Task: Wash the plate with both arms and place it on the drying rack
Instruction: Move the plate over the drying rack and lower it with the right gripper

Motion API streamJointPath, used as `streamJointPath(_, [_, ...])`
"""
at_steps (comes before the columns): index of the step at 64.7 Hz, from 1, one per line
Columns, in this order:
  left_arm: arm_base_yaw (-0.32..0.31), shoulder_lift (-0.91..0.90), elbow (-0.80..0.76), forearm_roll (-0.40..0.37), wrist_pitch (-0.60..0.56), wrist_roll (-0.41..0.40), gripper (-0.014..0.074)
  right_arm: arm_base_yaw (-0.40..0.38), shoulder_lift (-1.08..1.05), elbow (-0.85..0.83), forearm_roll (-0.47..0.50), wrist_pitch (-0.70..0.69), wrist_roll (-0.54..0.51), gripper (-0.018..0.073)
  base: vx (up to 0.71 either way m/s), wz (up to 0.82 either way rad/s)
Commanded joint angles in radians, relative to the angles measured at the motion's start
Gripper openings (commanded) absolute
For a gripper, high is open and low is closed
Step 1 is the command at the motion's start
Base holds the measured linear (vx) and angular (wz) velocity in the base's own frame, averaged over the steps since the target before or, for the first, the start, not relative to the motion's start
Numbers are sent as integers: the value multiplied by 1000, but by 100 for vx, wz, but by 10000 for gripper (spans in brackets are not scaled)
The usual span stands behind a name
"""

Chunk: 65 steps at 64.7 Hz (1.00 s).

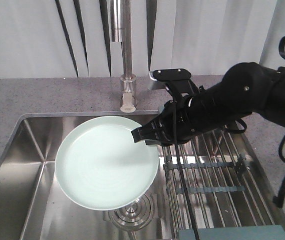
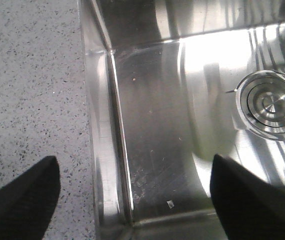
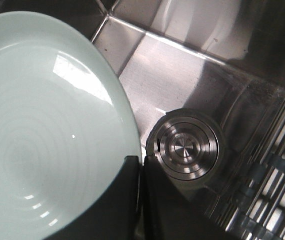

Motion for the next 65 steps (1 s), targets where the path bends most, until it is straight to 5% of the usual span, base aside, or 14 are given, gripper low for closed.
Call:
streamJointPath(1, [-4, -7, -27, 12, -52, -9, 586, 0, 9, -98, 4, -16, -7, -1, 0, 0])
streamJointPath(29, [-4, -7, -27, 12, -52, -9, 586, -150, 128, -342, -31, 124, -56, -1, 0, 0])
streamJointPath(50, [-4, -7, -27, 12, -52, -9, 586, -326, 27, -189, -48, 140, -90, -1, 0, 0])
streamJointPath(65, [-4, -7, -27, 12, -52, -9, 586, -432, -76, -44, -208, 138, -62, -1, 0, 0])
